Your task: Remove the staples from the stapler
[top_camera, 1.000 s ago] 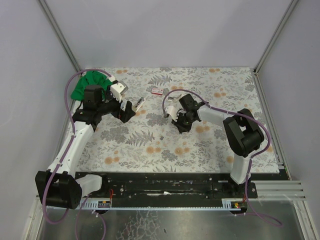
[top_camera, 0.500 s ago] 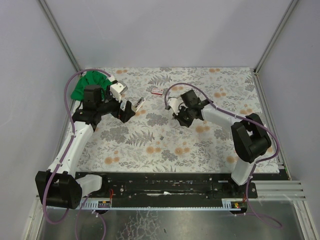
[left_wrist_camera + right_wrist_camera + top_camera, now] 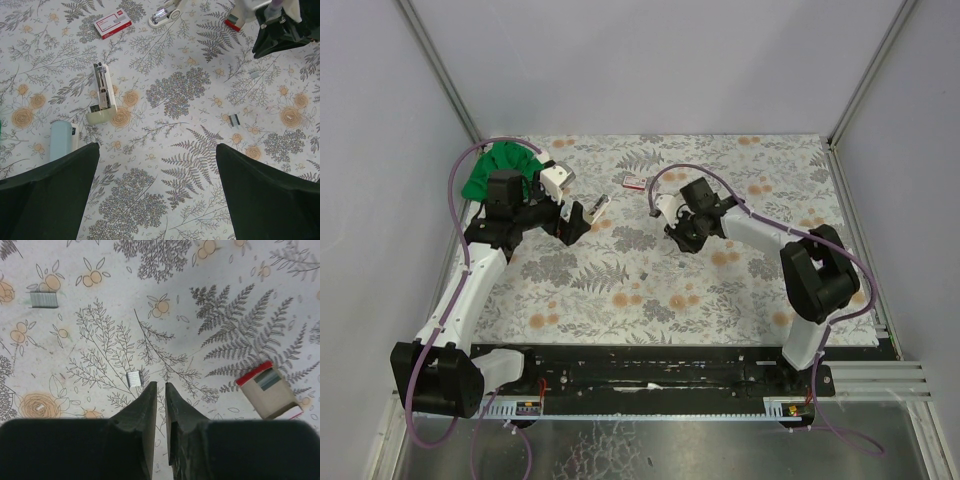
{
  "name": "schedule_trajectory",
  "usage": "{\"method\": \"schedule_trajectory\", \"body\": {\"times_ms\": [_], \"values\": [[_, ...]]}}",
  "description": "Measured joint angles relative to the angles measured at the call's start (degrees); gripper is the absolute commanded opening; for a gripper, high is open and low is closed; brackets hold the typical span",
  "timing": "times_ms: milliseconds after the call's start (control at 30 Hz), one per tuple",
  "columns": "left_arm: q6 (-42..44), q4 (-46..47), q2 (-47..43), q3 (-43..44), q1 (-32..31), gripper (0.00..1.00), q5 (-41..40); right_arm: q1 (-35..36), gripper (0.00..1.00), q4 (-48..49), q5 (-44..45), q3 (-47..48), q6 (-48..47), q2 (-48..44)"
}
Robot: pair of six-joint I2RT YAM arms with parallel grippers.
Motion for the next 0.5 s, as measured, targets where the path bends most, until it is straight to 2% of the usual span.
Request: {"method": "schedule_trajectory", "body": {"times_ms": [500], "values": [[0.0, 0.0, 0.0, 0.0, 0.02, 1.0, 0.39, 0.79, 0.21, -3.02, -0.48, 0.02, -0.22, 5.46]]}}
